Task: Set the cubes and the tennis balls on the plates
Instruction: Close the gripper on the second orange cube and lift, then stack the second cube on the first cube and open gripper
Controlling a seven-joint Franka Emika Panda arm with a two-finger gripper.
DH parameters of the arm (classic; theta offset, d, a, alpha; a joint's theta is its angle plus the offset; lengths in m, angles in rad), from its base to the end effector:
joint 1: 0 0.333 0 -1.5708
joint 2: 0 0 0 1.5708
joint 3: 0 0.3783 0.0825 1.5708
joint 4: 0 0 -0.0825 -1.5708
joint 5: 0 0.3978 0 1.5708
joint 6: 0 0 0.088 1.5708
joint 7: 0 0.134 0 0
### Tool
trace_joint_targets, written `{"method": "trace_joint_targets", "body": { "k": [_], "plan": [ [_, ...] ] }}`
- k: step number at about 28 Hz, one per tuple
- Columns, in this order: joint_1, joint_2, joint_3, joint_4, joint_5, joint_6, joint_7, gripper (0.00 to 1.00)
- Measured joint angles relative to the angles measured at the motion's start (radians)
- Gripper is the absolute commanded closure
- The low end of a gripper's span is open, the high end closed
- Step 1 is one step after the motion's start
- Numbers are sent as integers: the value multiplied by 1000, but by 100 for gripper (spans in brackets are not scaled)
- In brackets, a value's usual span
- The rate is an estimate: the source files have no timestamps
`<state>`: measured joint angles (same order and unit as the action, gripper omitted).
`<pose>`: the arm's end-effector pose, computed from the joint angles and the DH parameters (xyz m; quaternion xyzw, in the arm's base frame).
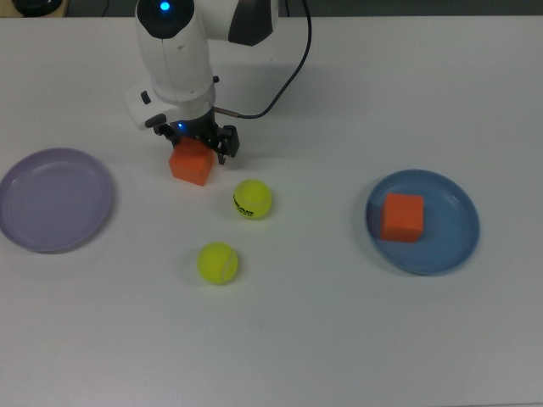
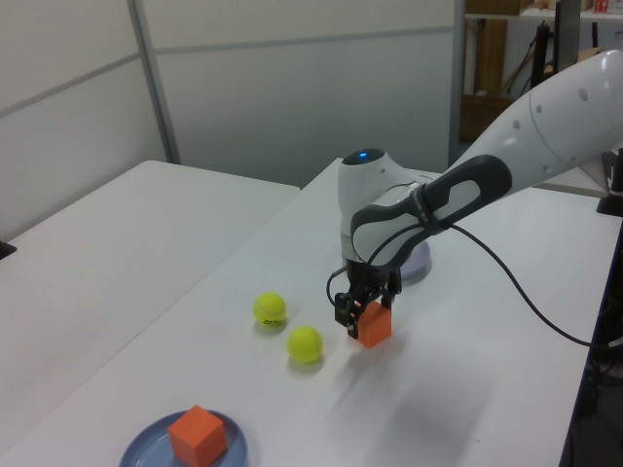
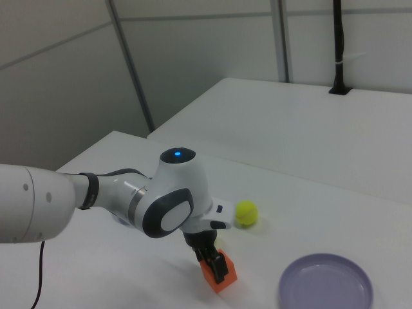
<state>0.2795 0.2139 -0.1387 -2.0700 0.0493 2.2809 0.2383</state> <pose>0.5967 0.0893 0.3542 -0.9980 0.0632 0.0010 0.0039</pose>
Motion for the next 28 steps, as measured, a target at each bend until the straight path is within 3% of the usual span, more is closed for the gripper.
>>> {"method": "trace_joint_targets", "body": {
  "k": [1,9,14,21,28],
  "plan": [
    [0,3,0,1,0,1,-4,100],
    [0,4,0,20,0,7,-38,100],
    [0,-39,13,52,0,-1,-72,100],
    [6,-100,101,199,3,-162,-72,100],
    [15,-65,221,316,20,-186,-42,100]
  ]
}}
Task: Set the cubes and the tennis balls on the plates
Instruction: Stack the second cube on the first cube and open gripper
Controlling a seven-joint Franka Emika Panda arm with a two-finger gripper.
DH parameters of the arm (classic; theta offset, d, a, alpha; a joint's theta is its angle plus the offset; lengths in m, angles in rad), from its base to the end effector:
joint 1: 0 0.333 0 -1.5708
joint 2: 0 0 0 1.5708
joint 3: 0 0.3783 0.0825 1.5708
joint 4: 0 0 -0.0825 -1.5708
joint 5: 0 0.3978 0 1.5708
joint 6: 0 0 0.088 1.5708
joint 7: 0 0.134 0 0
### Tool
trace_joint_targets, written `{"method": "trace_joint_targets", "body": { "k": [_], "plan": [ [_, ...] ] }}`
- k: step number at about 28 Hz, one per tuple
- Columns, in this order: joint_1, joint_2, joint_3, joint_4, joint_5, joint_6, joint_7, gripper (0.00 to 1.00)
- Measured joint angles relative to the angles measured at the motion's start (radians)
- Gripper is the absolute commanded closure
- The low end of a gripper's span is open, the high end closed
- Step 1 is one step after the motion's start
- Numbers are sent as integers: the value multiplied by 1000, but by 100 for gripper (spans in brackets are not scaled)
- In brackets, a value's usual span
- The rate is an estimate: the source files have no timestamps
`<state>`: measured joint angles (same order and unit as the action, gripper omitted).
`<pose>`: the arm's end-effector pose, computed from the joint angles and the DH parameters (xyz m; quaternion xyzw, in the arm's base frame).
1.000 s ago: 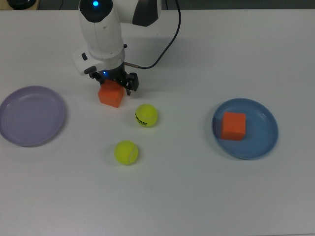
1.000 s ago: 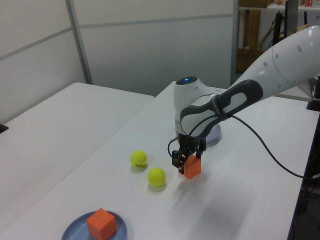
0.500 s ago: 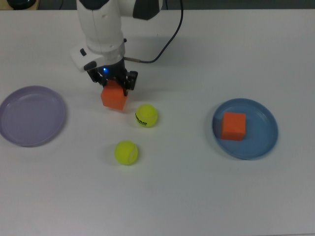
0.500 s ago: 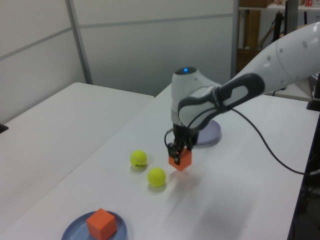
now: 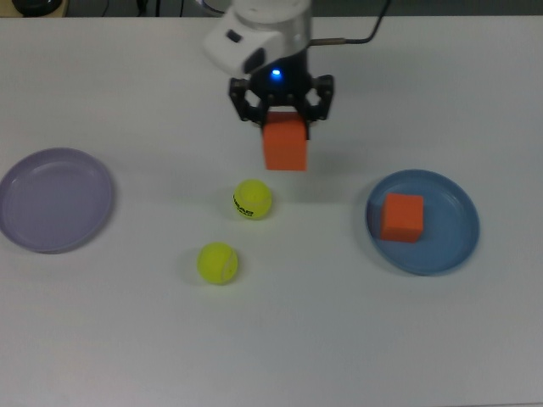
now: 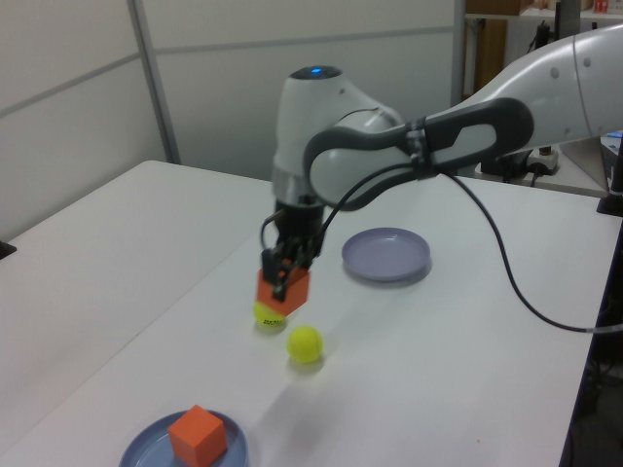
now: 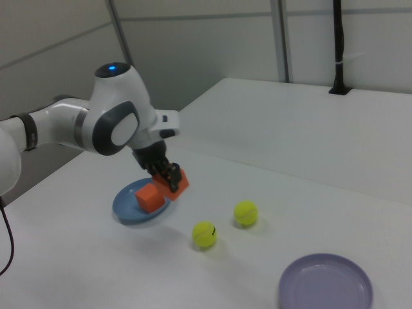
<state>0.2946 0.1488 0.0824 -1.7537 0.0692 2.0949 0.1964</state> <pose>0.6060 0.2421 0.5292 -0.9919 -0.0744 -0.0816 0.0632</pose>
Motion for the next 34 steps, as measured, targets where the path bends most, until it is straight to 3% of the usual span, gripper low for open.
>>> {"method": "trace_joint_targets", "body": {
  "k": [5,17,34],
  "plan": [
    [32,74,48,35,-1,66,36,100],
    [155,247,52,106,-50,162,121,100],
    [184,312,69,184,-62,183,151,100]
  ]
}}
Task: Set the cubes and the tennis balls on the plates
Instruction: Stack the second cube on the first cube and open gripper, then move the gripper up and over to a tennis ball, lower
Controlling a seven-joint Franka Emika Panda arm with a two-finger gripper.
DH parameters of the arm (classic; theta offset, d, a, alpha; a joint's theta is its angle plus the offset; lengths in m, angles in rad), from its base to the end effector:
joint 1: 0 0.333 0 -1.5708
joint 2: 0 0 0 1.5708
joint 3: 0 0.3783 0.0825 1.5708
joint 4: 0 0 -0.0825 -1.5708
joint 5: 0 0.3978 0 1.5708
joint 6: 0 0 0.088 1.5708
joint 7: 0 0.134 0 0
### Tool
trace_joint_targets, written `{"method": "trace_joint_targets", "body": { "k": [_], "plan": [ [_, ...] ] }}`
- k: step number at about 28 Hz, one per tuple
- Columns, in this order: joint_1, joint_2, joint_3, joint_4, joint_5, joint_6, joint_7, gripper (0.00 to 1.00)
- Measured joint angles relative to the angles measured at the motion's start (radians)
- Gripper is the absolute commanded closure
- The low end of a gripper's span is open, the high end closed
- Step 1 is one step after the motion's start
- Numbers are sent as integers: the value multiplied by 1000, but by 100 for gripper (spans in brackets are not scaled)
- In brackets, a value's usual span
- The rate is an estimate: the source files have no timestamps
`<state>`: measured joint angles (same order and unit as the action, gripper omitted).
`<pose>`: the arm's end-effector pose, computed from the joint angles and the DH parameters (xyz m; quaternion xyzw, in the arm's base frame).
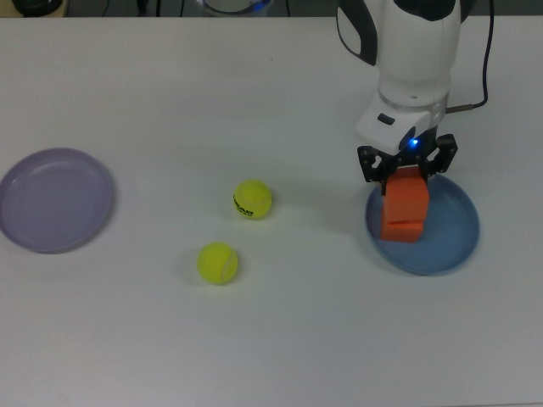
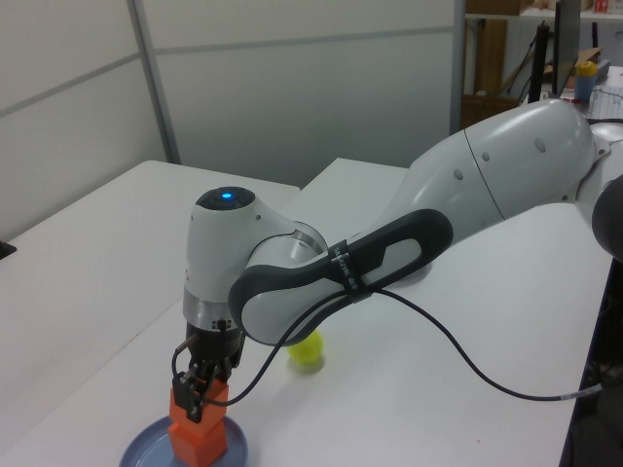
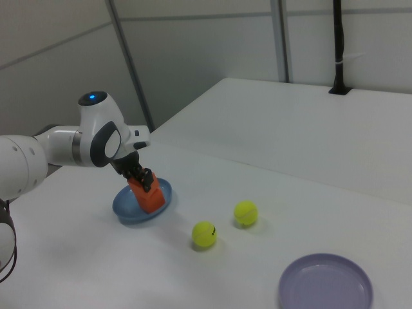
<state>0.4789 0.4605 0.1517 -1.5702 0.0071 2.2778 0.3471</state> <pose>0.6183 0.4294 0.4274 -0.9834 -0.1263 -0.0943 0.0902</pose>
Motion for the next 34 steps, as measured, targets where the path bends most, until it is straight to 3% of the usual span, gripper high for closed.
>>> {"method": "trace_joint_targets", "body": {
  "k": [1,2,3,4,5,10,23,29,34],
  "plan": [
    [0,1,3,2,0,0,3,100],
    [0,1,4,2,-1,0,6,93],
    [0,1,5,3,-3,0,9,66],
    [0,1,7,3,-8,0,11,24],
    [0,2,9,3,-14,0,12,0],
    [1,2,15,4,-35,0,16,0],
    [1,-5,15,25,-35,1,79,0],
    [-12,-87,8,47,-35,-86,123,0],
    [-72,-173,-5,46,-34,-224,140,0]
  ]
}}
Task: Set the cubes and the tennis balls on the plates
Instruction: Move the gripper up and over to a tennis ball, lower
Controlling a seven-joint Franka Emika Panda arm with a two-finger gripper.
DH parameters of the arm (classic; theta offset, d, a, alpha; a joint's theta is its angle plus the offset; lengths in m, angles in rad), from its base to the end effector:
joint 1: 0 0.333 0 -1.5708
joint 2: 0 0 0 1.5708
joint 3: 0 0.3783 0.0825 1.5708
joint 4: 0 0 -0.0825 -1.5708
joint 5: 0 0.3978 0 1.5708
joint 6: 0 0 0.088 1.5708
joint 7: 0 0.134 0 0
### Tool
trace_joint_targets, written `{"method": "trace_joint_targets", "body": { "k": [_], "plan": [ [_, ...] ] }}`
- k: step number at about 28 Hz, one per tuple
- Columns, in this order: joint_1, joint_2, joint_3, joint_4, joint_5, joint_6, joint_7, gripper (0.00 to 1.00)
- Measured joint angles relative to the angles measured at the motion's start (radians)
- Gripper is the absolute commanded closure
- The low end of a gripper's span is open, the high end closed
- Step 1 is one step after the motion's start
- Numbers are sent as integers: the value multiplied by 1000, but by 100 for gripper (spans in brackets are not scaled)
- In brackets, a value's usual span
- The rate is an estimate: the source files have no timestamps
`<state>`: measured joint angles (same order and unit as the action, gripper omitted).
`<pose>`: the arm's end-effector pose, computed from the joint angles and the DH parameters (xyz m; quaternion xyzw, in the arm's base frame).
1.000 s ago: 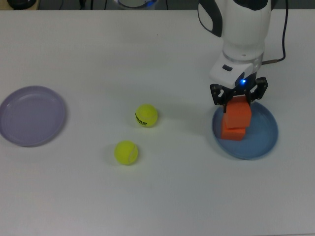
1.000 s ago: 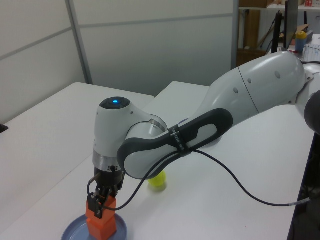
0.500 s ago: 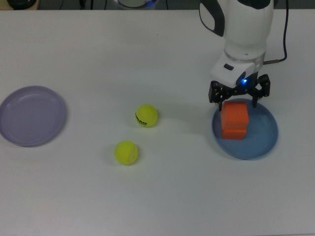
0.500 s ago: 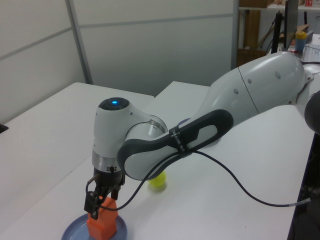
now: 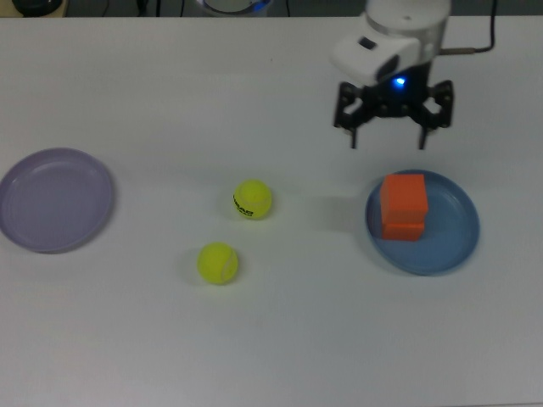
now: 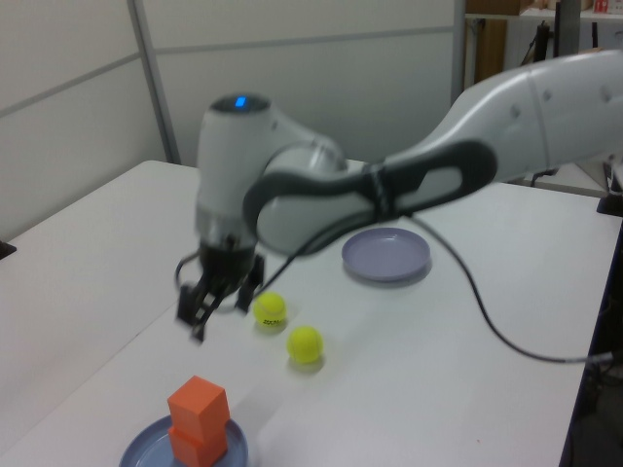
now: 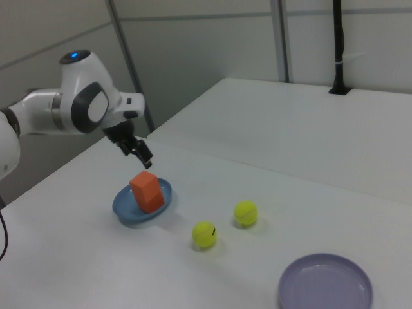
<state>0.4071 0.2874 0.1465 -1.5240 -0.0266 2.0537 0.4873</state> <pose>0.6113 0.3599 0.5506 -0.9919 -0.0321 -0.1023 0.0676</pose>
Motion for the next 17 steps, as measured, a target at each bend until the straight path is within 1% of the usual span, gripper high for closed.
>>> {"method": "trace_joint_targets", "body": {
  "k": [2,4,7,8,10,13,17],
  "plan": [
    [-28,-19,-18,-3,1,-33,1,0],
    [-52,-26,-53,-6,4,-46,1,0],
    [-69,-23,-107,-20,13,-46,-1,0],
    [-76,-22,-135,-32,18,-46,-5,0],
    [-81,-18,-163,-47,23,-46,-9,0],
    [-86,-11,-187,-79,30,-46,-15,0],
    [-89,1,-189,-112,35,-46,-20,0]
  ]
}}
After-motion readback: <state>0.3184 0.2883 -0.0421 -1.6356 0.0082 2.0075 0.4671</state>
